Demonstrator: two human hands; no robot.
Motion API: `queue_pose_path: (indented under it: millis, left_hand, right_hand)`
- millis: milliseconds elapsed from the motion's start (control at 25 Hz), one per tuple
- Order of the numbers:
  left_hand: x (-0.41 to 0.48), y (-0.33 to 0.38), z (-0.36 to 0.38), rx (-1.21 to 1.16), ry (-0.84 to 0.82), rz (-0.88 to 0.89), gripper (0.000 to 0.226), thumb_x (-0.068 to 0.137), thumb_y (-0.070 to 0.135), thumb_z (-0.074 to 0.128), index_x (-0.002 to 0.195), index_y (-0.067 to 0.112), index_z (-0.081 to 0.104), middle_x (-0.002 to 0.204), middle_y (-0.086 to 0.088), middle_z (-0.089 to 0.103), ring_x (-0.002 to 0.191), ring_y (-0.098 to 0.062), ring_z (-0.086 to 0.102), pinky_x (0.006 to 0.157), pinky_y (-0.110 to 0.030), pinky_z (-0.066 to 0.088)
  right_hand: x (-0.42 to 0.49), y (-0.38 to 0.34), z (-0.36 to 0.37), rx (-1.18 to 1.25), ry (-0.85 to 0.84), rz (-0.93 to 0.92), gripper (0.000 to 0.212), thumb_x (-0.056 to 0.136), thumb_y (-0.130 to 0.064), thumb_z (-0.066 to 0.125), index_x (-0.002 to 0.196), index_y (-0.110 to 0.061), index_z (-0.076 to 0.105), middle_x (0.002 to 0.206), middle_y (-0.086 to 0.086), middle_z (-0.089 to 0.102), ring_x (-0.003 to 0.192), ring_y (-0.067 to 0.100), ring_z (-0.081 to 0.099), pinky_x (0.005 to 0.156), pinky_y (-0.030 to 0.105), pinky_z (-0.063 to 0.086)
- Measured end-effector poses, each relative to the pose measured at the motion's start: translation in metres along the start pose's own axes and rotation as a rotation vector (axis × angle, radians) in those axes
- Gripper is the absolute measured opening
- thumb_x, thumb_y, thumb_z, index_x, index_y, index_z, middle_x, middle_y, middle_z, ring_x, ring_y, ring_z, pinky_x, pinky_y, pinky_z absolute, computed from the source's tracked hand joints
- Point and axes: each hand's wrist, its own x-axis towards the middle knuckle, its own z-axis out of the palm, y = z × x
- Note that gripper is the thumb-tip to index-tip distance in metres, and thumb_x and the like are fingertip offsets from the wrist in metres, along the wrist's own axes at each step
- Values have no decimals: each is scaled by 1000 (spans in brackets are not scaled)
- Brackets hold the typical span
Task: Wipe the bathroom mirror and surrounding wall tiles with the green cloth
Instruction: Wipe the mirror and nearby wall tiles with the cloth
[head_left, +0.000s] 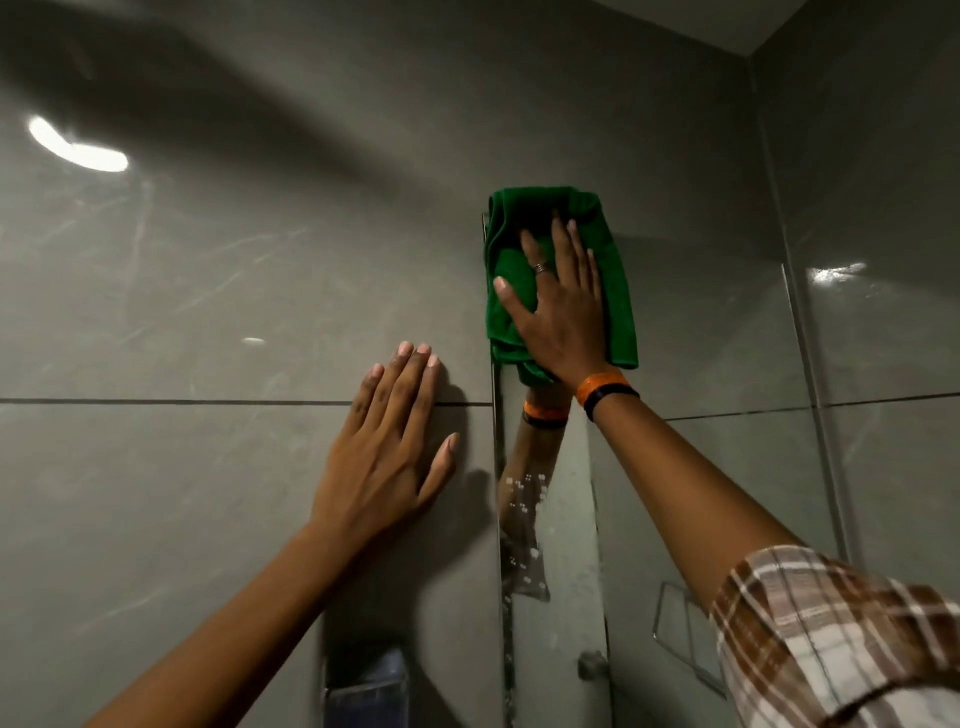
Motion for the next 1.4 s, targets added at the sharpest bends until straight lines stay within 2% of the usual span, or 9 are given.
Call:
queue_pose_path:
  millis: [440, 760, 1000, 1160, 1400]
  left_hand:
    - [23, 24, 16, 48, 17, -22, 79, 100, 53, 16, 156, -2, 17, 165, -22, 18, 155, -33, 13, 125, -52, 19]
    - [23, 29, 22, 49, 82, 4, 79, 99, 51, 24, 155, -4, 17, 165, -23, 18, 155, -33, 12, 125, -52, 15]
    - [22, 30, 22, 42, 114, -31, 79, 100, 51, 23, 156, -4, 16, 166, -24, 16, 156, -32, 8, 127, -49, 10]
    - [17, 32, 21, 36, 122, -38, 80, 99, 52, 23, 157, -3, 13, 167, -23, 12, 156, -31, 5, 127, -47, 4]
    - [-28, 25, 23, -20, 82, -25, 80, 99, 52, 25, 159, 1, 8, 168, -19, 9, 157, -29, 2, 128, -44, 0]
  right_hand:
    - [2, 116, -22, 9, 18, 225, 66, 96, -58, 35, 153, -26, 30, 166, 11, 15, 154, 29, 9, 125, 50, 12]
    - [0, 239, -37, 5, 51, 487, 65, 99, -57, 40, 154, -26, 26, 166, 11, 14, 153, 31, 12, 123, 55, 14]
    - [-15, 259, -41, 29, 65, 555, 66, 98, -59, 40, 154, -27, 26, 166, 11, 14, 152, 33, 15, 123, 54, 15]
    - [-73, 252, -50, 51, 53, 613, 71, 94, -62, 35, 154, -27, 25, 166, 9, 14, 151, 32, 17, 123, 53, 17]
    - [-231, 230, -60, 52, 37, 761, 72, 93, -60, 35, 154, -21, 29, 166, 8, 16, 152, 28, 17, 123, 53, 19]
